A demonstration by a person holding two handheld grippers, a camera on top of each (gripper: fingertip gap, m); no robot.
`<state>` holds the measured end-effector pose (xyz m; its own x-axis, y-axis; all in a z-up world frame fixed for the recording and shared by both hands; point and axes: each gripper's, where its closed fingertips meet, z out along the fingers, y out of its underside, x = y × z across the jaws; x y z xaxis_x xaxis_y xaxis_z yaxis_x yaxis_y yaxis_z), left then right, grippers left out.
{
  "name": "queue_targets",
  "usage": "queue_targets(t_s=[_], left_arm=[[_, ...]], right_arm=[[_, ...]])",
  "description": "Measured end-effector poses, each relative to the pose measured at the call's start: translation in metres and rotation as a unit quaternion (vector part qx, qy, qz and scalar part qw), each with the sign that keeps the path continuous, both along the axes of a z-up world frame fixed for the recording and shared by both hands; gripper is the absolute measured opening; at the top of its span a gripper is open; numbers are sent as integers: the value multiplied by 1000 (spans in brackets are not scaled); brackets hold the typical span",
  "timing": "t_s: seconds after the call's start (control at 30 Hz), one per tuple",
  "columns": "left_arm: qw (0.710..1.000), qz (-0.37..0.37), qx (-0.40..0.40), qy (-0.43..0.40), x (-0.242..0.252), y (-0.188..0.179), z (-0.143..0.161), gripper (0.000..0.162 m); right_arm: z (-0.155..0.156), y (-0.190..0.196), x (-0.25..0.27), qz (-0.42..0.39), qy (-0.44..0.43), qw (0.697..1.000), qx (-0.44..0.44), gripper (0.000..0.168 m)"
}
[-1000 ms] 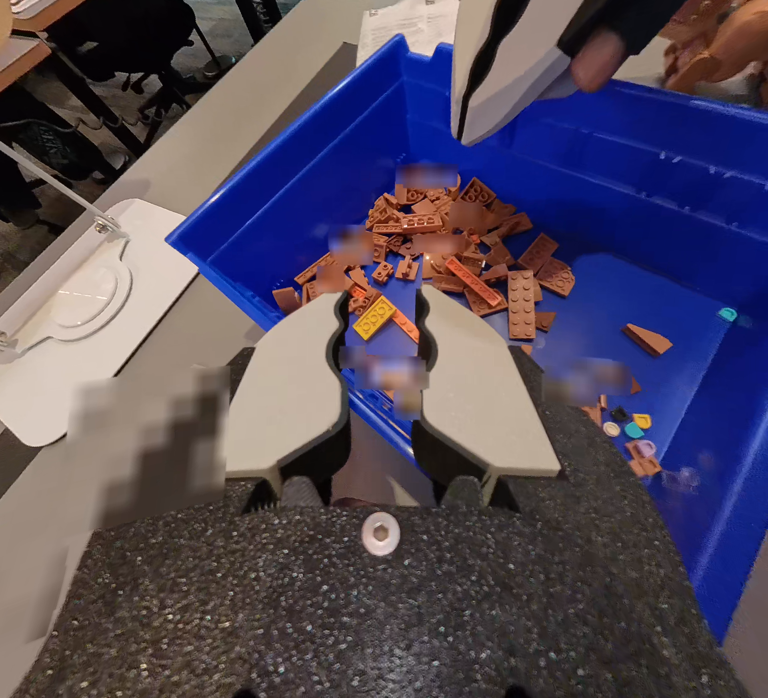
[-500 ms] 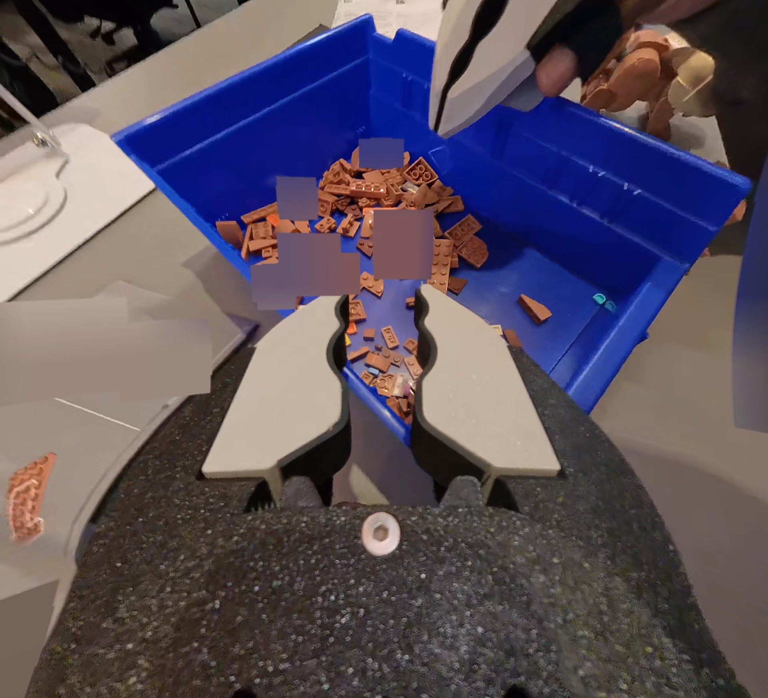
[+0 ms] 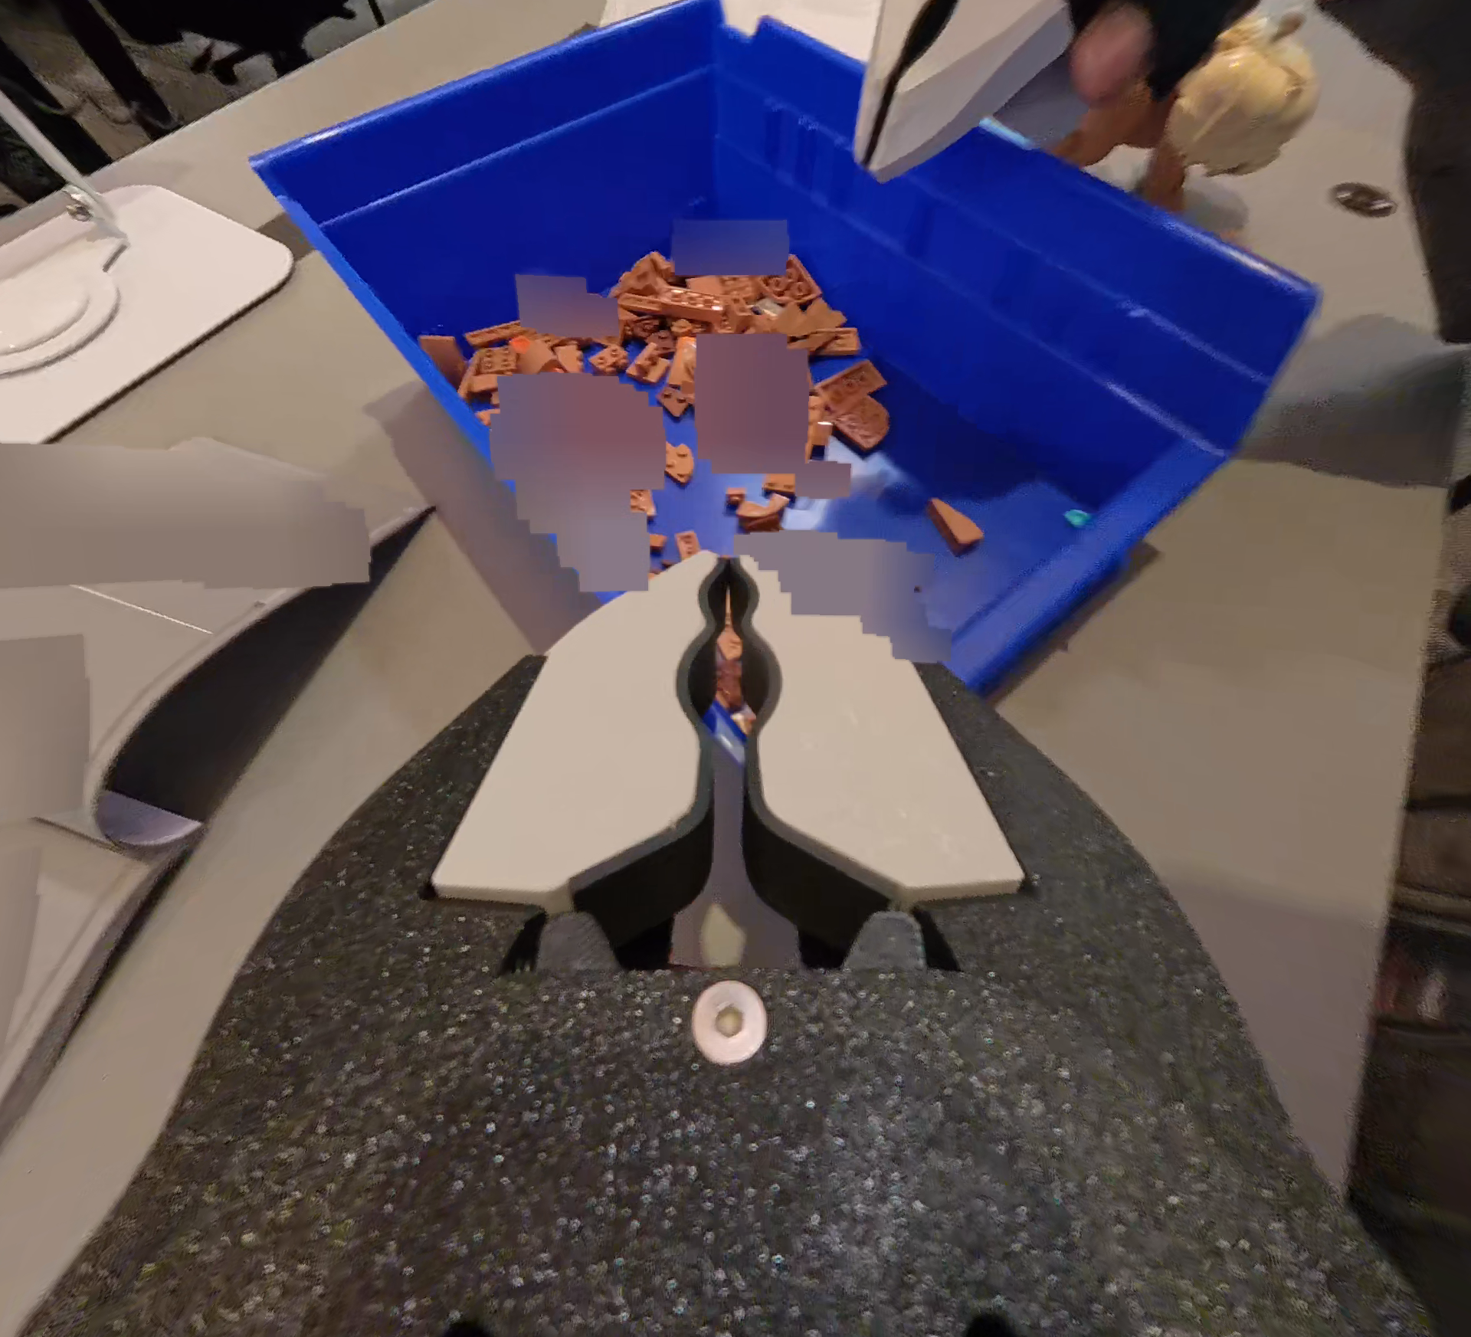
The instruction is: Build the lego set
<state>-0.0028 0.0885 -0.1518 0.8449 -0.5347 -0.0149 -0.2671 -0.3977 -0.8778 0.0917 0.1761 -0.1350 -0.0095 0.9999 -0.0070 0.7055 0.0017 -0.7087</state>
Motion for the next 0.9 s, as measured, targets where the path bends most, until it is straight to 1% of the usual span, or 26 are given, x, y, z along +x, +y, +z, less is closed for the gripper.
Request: queue_targets(t_s=[0.03, 0.13, 0.27, 0.33, 0.37, 0.4, 0.5, 0.57, 0.63, 0.73, 0.77, 0.83, 0.9], left_arm=[[1000, -3, 0, -8, 3, -8, 0, 0], [1000, 1, 10, -3, 9, -23, 0, 0], [1000, 6, 14, 0, 20, -34, -1, 0], [1000, -7, -5, -5, 30, -42, -7, 0], [1000, -4, -14, -2, 32, -44, -13, 0], [1000, 7, -4, -5, 32, -44, -14, 0], [998, 34, 27, -43, 30, -46, 3, 2], [995, 69, 45, -57, 18, -45, 14, 15], [991, 107, 49, -67, 3, -43, 19, 28], [987, 125, 7, -96, -4, -40, 7, 41], [986, 125, -12, -107, -3, -39, 0, 42], [983, 129, -32, -124, 0, -34, -11, 39], [982, 131, -38, -130, 2, -30, -19, 17]], right_arm=[[-1, -5, 0, -1, 1, 1000, 0, 0], [-1, -16, 1, -7, 14, 1000, 2, 0], [5, -28, 5, -22, 36, 999, 9, 0], [8, -34, 10, -30, 44, 998, 14, 0], [10, -37, 13, -33, 47, 998, 19, 0], [13, -39, 17, -38, 48, 998, 26, 0], [22, -39, 32, -68, 52, 995, 45, 3], [25, -39, 43, -89, 54, 993, 47, 6], [25, -37, 54, -109, 54, 992, 43, 9], [21, -33, 67, -139, 54, 988, 36, 17], [20, -32, 69, -146, 55, 987, 34, 17], [19, -33, 72, -152, 61, 986, 29, 18], [18, -35, 71, -152, 68, 986, 25, 18]])
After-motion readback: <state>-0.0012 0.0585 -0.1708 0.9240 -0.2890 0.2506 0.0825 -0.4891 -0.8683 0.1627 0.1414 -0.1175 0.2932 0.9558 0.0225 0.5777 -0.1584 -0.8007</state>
